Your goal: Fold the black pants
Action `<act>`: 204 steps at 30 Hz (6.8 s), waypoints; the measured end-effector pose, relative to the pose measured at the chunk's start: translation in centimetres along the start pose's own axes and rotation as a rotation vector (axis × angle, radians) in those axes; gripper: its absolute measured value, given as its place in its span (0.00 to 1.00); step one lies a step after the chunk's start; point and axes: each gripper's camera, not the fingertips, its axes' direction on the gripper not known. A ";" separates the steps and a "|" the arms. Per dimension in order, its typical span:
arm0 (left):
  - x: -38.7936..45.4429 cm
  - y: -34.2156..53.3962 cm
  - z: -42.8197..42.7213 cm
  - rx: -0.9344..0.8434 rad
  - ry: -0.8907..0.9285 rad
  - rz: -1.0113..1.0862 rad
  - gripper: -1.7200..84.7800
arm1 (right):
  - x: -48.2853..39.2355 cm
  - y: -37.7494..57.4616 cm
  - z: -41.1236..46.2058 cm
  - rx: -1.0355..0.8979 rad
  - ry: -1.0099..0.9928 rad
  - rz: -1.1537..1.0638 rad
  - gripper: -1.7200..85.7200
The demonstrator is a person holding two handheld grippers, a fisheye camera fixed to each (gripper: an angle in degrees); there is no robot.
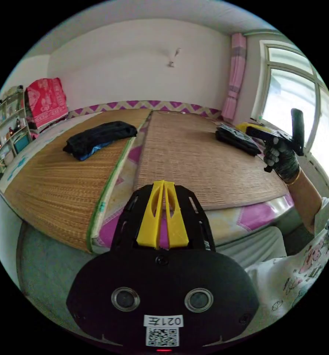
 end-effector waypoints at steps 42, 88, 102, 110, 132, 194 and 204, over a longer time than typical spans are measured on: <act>-21.1 -4.0 -14.0 -0.028 -0.036 -0.244 0.01 | 4.9 -17.8 43.3 -0.074 -0.017 0.144 0.03; -4.5 3.4 -14.3 -0.037 0.197 -0.205 0.01 | 32.5 -14.4 -26.7 0.148 0.000 0.663 0.07; 12.2 -0.5 -2.8 -0.113 0.340 0.108 0.01 | 56.2 9.8 -56.6 0.144 0.134 1.367 0.07; 19.5 -4.4 2.1 -0.100 0.362 0.193 0.01 | 59.5 -0.7 -69.0 0.228 0.104 1.222 0.07; 37.9 -11.8 21.9 -0.285 0.273 0.542 0.12 | 41.9 -13.1 -64.8 -0.002 0.393 0.714 0.08; -16.7 -42.9 16.5 -0.334 0.231 0.502 0.11 | 58.5 -31.6 -34.7 -0.718 -0.044 0.199 0.04; -16.6 -43.6 13.1 -0.403 0.339 0.530 0.12 | 58.6 -34.1 -44.2 -0.485 -0.149 0.187 0.01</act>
